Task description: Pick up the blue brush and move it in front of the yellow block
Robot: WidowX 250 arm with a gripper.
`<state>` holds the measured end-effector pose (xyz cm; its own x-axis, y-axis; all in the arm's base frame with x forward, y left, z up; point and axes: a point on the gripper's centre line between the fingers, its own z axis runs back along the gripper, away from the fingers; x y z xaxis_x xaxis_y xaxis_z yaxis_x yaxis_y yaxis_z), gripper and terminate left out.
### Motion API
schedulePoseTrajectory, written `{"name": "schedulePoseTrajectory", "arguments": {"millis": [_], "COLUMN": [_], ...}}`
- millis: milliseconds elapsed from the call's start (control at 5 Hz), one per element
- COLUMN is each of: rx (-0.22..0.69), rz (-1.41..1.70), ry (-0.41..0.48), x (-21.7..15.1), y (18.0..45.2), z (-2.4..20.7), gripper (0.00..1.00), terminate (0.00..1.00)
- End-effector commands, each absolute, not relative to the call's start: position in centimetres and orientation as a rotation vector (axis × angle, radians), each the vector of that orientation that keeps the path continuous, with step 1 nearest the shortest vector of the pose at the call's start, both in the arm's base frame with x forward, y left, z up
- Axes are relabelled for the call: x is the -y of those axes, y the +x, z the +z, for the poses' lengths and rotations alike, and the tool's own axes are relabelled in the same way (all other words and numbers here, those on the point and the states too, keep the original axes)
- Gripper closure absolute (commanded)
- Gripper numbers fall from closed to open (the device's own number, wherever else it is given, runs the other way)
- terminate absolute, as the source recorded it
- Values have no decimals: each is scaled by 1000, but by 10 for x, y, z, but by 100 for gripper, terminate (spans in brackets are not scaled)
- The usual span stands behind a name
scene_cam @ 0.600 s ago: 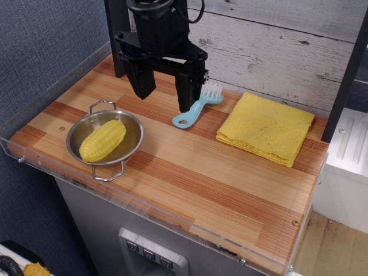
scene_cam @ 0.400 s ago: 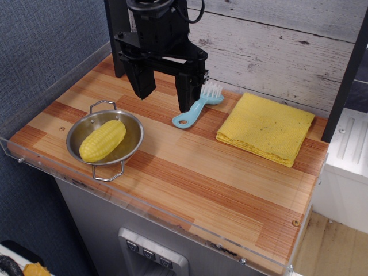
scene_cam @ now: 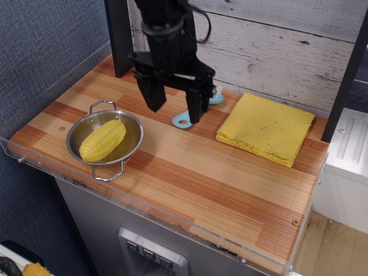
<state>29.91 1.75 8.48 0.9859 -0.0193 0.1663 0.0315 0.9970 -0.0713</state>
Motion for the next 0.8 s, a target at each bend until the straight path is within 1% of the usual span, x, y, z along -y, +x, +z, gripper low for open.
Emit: {"name": "schedulePoseTrajectory", "arguments": {"millis": [0, 200, 400, 600], "rx": [317, 288, 258, 233], "rz": [-25, -32, -36, -32], "ry": [-48, -43, -25, -16], "x": [-34, -37, -35, -37], "y": [354, 373, 385, 390], "z": [78, 60, 44, 30], "gripper": [0, 0, 0, 0], "terminate": [0, 0, 0, 0]}}
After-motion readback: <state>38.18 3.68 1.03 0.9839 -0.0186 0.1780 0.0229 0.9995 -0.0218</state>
